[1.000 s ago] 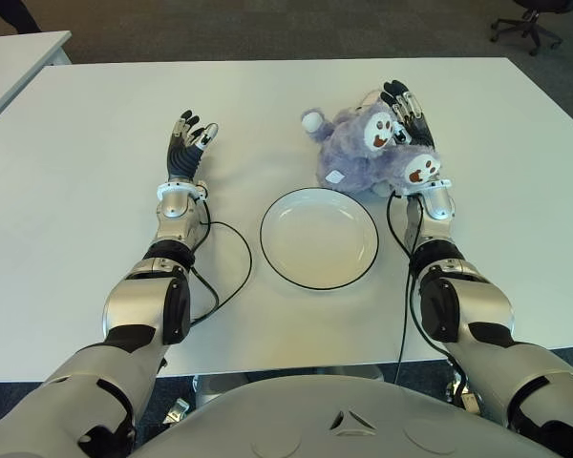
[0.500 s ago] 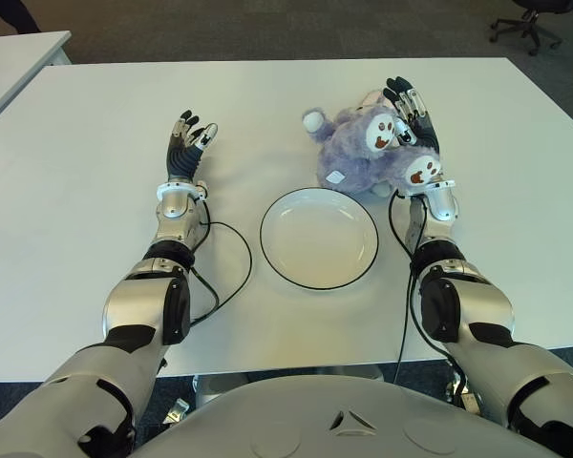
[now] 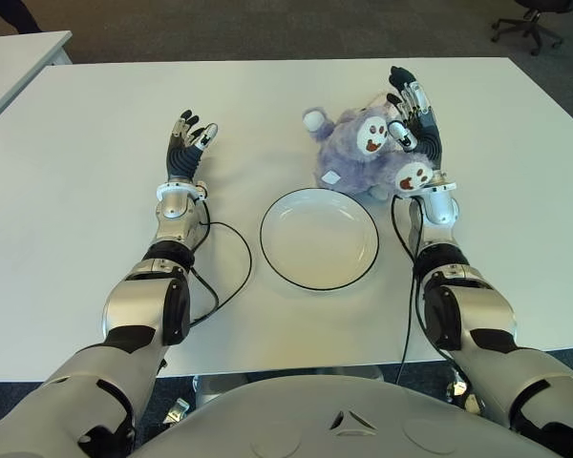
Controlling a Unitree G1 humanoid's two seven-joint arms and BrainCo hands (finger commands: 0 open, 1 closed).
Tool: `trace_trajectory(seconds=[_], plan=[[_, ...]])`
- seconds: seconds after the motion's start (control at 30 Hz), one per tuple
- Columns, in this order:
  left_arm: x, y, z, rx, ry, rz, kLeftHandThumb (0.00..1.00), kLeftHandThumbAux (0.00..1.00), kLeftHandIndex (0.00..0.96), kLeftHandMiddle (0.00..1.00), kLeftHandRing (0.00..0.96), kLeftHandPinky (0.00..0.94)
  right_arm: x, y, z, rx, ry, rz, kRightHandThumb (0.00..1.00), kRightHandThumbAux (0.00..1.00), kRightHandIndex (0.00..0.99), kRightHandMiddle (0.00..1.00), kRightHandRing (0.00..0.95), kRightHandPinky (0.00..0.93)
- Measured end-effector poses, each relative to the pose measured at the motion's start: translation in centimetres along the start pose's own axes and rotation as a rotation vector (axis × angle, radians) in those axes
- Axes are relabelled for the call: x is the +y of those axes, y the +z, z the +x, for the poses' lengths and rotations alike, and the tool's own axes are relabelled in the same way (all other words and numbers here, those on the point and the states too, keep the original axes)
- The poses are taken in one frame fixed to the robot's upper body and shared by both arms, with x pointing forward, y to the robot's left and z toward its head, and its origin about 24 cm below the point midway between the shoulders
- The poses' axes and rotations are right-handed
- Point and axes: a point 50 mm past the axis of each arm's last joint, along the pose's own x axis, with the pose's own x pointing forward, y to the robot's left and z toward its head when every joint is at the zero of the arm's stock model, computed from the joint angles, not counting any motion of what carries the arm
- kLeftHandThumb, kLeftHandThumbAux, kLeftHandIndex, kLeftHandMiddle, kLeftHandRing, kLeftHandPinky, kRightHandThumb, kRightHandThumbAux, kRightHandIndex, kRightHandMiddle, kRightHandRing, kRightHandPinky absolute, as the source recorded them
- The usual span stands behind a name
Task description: Put the doll into the plate.
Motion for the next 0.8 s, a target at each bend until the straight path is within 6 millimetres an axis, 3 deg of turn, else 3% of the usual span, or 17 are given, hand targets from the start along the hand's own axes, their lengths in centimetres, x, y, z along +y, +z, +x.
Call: trace_trajectory(seconds=[0.8], plan=[[-0.02, 0.00, 0.00, 0.000, -0.001, 0.000, 0.030, 0.534, 0.000, 0.110, 0.135, 0.172, 0.26, 0.86, 0.03, -0.078, 0.030, -0.075, 0.155, 0.326, 0.000, 0.005, 0.000, 0.000]])
